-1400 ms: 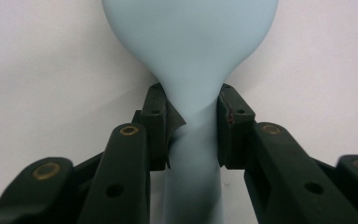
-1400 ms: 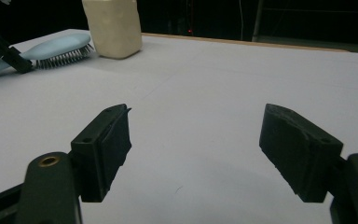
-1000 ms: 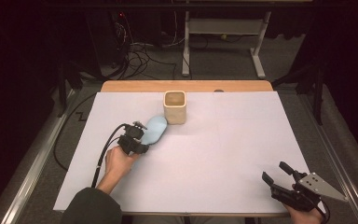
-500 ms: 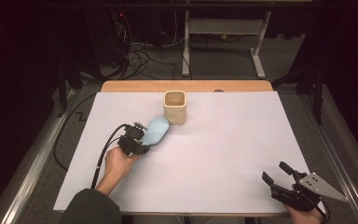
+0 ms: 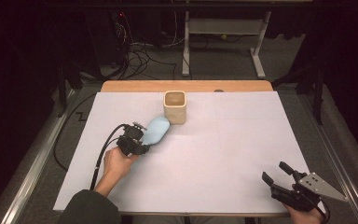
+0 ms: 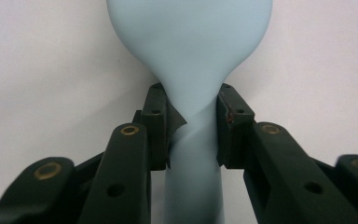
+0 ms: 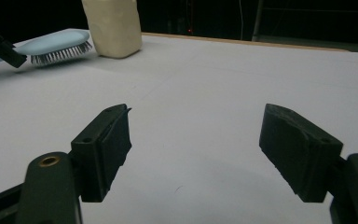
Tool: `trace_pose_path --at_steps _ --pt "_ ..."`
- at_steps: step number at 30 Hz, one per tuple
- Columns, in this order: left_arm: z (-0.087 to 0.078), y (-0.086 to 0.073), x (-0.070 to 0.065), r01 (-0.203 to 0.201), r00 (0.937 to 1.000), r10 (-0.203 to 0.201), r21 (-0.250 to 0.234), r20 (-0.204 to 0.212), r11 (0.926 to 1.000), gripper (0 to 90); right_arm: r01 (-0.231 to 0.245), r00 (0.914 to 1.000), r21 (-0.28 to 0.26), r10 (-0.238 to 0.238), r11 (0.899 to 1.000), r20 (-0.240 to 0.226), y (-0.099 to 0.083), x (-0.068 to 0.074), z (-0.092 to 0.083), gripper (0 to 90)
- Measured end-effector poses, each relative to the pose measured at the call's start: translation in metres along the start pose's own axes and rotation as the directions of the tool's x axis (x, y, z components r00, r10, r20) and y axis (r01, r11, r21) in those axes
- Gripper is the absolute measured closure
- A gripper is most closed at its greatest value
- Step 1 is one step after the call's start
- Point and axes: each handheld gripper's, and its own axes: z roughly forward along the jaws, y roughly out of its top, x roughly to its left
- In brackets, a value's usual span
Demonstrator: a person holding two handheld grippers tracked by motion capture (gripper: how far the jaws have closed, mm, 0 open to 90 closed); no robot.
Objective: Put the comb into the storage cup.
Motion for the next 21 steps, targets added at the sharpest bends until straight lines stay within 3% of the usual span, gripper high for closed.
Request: trace_pose_path --at_steps 21 --pt "-0.011 -0.004 -0.006 -0.025 0.9994 0.026 -0.034 0.021 0.9991 69.5 -0.004 1.0 -0.001 0.004 1.0 -0.001 0.0 0.0 0.0 24.7"
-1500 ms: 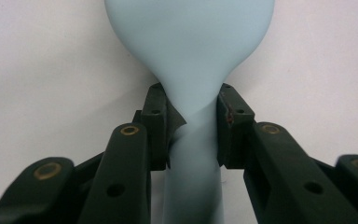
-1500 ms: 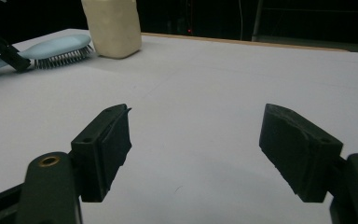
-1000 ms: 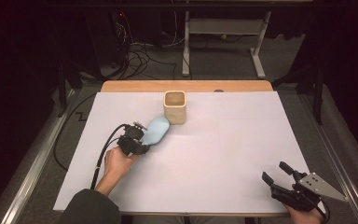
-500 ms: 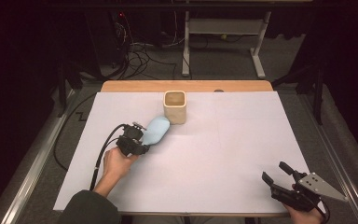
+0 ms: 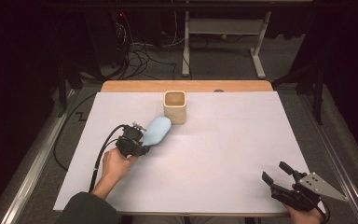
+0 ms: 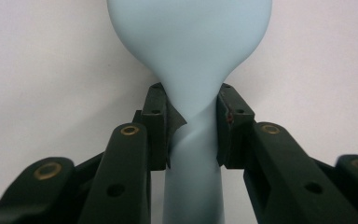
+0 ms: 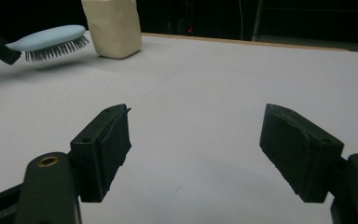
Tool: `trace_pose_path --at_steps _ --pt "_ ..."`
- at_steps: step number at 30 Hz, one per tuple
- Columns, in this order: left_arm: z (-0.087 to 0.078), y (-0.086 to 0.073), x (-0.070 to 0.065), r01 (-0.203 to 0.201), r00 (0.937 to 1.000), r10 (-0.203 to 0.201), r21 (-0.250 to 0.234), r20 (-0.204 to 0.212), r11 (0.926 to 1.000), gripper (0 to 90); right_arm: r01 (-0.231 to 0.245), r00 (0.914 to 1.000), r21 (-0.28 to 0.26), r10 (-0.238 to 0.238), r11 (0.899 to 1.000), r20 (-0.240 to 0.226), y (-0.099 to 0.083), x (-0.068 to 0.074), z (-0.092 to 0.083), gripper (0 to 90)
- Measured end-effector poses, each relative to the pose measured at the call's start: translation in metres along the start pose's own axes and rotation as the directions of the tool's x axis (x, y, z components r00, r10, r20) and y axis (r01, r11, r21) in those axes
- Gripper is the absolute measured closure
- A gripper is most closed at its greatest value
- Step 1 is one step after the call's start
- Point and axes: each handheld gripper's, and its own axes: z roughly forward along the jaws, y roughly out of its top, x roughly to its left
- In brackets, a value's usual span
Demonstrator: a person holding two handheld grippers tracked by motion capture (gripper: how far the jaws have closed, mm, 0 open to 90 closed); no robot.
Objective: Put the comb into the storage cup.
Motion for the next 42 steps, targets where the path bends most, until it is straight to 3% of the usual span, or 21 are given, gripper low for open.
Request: trace_pose_path --at_steps 11,42 --pt "-0.01 -0.004 -0.007 -0.023 0.9996 0.023 -0.028 0.019 0.9994 69.5 -0.002 1.0 -0.001 0.002 1.0 0.001 0.0 0.0 0.001 24.6" --pt "-0.026 -0.024 -0.02 -0.036 0.9949 0.046 -0.118 0.09 0.9924 69.5 -0.009 0.9999 -0.002 0.009 1.0 -0.006 0.001 0.0 0.002 23.5"
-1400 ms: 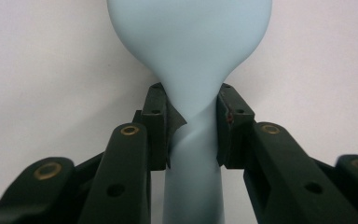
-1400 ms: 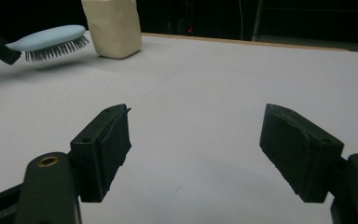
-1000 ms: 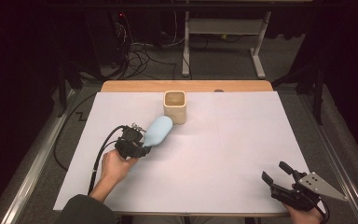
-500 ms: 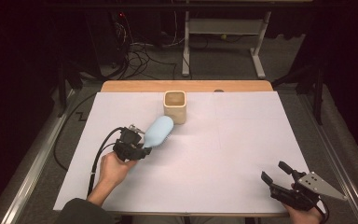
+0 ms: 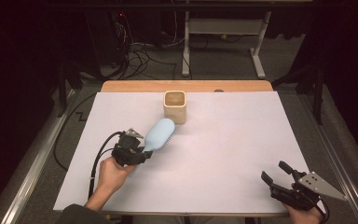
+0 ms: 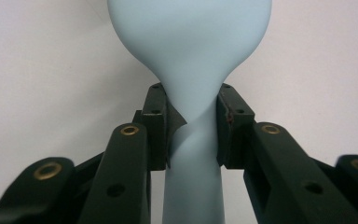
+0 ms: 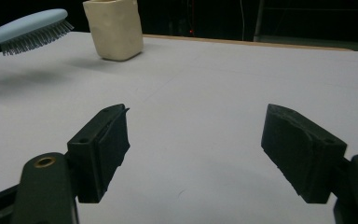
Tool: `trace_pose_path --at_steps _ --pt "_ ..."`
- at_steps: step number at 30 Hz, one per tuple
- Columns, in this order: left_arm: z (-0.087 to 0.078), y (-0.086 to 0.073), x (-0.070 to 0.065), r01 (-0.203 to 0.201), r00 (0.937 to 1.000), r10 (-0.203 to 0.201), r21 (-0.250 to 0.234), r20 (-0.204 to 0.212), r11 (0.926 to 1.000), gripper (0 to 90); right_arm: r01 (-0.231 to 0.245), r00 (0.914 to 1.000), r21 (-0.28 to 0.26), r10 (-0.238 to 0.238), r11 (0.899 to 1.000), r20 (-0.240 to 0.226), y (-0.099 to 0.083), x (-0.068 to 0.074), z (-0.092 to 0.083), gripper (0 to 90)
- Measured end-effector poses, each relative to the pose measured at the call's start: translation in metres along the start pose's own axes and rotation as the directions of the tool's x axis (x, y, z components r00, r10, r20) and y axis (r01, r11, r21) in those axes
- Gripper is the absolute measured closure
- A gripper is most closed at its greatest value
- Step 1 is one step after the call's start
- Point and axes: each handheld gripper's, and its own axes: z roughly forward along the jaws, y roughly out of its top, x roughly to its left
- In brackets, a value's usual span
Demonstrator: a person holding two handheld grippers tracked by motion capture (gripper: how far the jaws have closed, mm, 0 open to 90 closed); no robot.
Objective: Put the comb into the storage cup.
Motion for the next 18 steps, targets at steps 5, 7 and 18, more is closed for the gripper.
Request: trace_pose_path --at_steps 5,7,18 --pt "-0.003 -0.004 -0.003 -0.006 1.0 0.006 -0.011 0.006 0.9999 69.5 -0.003 1.0 -0.006 0.003 1.0 -0.003 0.001 0.001 0.0 23.9" --pt "-0.004 -0.005 -0.004 -0.005 1.0 0.005 -0.018 0.007 0.9998 69.5 0.003 1.0 -0.007 -0.003 1.0 -0.002 0.001 0.0 0.0 23.9" --pt "-0.012 -0.015 -0.011 -0.021 0.9994 0.022 -0.04 0.027 0.999 69.4 0.03 0.9994 -0.023 -0.031 0.999 -0.013 0.006 0.008 0.001 24.4"
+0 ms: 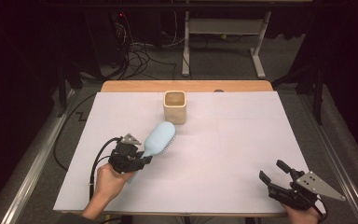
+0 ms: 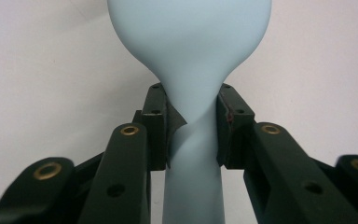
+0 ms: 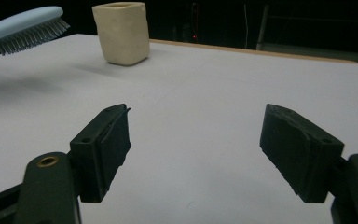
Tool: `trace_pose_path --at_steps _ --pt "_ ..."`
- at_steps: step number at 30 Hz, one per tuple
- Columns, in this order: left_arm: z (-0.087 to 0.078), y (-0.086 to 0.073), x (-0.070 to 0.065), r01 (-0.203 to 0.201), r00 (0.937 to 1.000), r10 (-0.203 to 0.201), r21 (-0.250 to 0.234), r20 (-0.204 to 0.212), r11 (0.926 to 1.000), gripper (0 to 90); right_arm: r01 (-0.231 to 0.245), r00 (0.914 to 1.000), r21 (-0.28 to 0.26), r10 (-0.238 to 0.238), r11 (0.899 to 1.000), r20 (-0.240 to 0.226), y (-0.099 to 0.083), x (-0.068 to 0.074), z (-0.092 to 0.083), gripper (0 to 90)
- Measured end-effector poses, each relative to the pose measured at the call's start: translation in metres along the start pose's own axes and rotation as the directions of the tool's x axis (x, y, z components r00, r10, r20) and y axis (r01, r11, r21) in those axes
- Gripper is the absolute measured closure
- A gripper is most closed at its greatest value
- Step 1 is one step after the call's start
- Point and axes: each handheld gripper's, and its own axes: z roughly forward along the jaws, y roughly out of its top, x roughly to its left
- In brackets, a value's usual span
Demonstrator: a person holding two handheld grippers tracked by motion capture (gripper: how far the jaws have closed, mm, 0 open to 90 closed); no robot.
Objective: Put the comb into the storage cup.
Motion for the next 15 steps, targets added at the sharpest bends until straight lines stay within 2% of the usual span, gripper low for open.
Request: trace_pose_path --at_steps 3,15 --pt "-0.001 -0.002 -0.002 -0.003 1.0 0.003 -0.004 -0.001 1.0 69.4 -0.004 0.9999 -0.011 0.004 1.0 -0.011 0.002 0.002 0.0 23.7" --pt "-0.002 -0.007 -0.014 -0.036 0.999 0.036 -0.023 0.025 0.9991 69.4 -0.023 0.9984 0.014 0.024 1.0 -0.05 0.007 0.007 0.004 20.7"
